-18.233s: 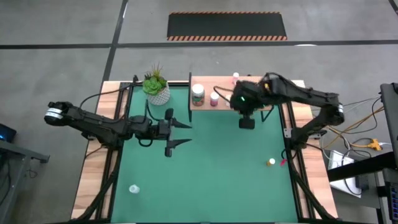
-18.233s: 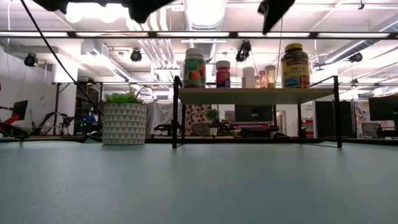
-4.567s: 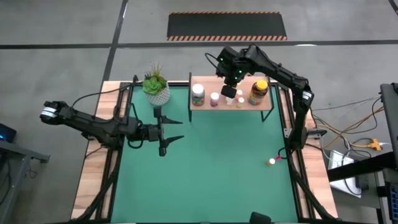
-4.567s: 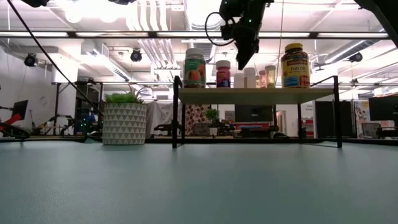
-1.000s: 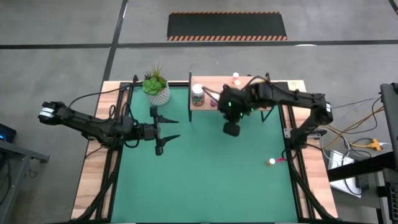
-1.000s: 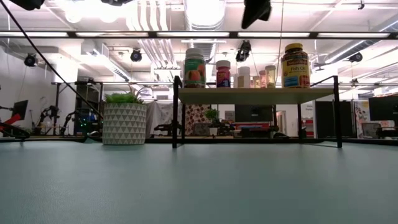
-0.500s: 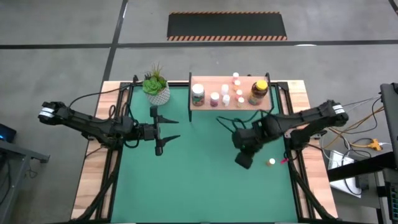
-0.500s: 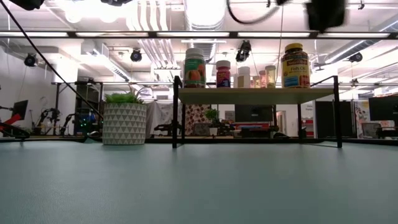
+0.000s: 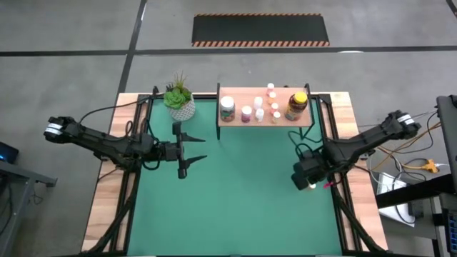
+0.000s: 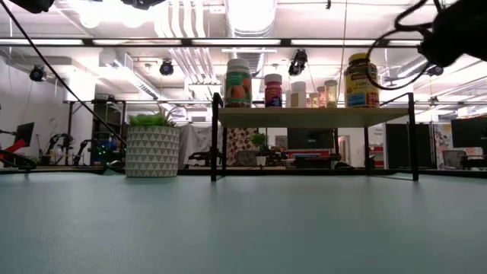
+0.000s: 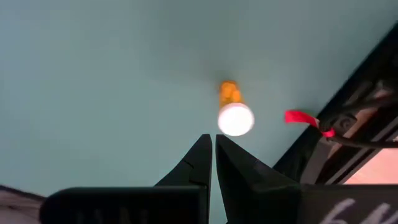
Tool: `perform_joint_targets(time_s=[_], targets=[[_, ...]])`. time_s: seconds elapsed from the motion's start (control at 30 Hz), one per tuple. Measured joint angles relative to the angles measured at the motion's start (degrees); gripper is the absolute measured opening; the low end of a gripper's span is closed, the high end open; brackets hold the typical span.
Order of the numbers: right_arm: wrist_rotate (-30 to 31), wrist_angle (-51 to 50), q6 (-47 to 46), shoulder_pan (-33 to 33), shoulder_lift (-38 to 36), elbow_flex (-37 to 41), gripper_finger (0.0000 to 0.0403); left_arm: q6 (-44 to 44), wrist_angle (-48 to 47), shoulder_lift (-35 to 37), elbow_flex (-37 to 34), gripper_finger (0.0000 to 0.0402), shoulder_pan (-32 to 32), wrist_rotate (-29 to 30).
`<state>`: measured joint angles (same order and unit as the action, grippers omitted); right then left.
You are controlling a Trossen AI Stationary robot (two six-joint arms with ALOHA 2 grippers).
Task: Pick and place medicine bottles onto shelf by color
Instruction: Move the orange medicine bottle to the middle left of the table
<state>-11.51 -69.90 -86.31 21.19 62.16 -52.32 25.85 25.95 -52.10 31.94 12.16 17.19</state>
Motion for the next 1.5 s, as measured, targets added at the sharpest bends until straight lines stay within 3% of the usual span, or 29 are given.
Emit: perform_joint_targets(time_s=[0.2, 0.57, 0.77, 0.97, 1.5], targets=[[-0.53, 0.71, -2.38, -0.06, -3.14, 3.08, 0.0039, 0.02, 0.03, 0.02, -0.02, 0.0224, 0.00, 0.00], [-1.11, 0.65, -2.45, -0.04, 1.84, 3.35, 0.0206, 0.03, 0.00, 0.04, -0.02, 0.0224, -0.04, 0.00], [-3.77, 0.36, 2.16, 0.19, 6.89, 3.48, 0.0257, 0.04, -0.05, 0.02, -0.04, 0.0224, -0.04, -0.01], [-4.08, 0.45, 7.22, 0.33, 11.09, 3.63, 0.0260, 0.04, -0.95, 0.18, -0.07, 0.0224, -0.04, 0.00], [-3.50, 1.47, 8.41, 0.33, 12.93, 3.94, 0.0193, 0.04, -1.15, 0.28, -0.07, 0.0224, 0.00, -0.01]])
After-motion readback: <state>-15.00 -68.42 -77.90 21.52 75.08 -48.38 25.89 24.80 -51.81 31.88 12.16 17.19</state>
